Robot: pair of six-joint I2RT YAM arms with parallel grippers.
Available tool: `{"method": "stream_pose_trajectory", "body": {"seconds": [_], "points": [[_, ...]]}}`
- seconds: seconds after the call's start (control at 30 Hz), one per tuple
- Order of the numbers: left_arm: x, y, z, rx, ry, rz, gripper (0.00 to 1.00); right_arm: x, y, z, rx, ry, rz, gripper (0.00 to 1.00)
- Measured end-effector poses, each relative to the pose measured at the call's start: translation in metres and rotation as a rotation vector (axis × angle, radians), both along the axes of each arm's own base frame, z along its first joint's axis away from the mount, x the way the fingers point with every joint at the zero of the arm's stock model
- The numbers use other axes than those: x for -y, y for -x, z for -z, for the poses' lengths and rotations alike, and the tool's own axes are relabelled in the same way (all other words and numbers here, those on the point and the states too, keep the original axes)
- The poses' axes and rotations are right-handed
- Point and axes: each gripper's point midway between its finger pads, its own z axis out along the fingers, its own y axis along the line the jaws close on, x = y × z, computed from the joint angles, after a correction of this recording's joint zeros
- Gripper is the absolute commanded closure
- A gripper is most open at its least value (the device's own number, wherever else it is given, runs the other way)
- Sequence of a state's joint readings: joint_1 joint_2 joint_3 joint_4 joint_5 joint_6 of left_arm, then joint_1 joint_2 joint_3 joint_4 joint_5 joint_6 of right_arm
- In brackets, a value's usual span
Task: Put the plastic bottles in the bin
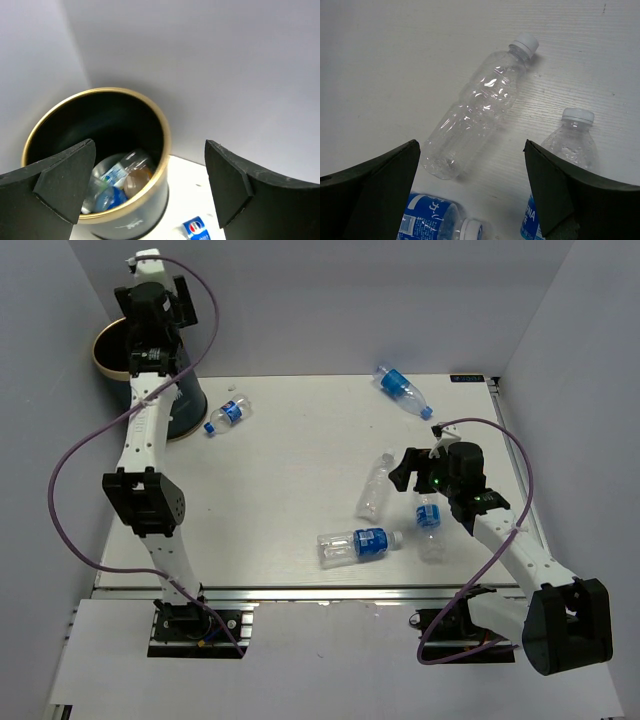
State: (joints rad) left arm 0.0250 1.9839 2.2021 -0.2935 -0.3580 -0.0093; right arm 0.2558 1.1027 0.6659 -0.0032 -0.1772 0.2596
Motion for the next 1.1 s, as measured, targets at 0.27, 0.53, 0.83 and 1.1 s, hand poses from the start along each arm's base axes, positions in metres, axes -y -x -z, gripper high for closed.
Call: {"method": "stream_pose_trajectory", "body": {"seconds": [0.27, 0.53, 0.83, 1.1], "points": [[0.126, 0.003, 0.047, -0.201, -0.226, 0.372, 0.02, -0.001, 0.001, 0.0, -0.003, -0.003, -0.009, 0.11], [0.152, -0.02, 0.211, -0.596, -0.336, 0.549, 0.02, -0.002, 0.001, 0.0, -0.003, -0.003, -0.01, 0.11], [0.119, -0.018, 0.314, -0.826, -0.36, 0.52, 0.02, -0.002, -0.001, 0.003, -0.015, -0.001, -0.011, 0.11], [0.097, -0.024, 0.321, -0.822, -0.361, 0.457, 0.02, -0.003, -0.004, 0.001, -0.017, -0.001, -0.012, 0.11]]}}
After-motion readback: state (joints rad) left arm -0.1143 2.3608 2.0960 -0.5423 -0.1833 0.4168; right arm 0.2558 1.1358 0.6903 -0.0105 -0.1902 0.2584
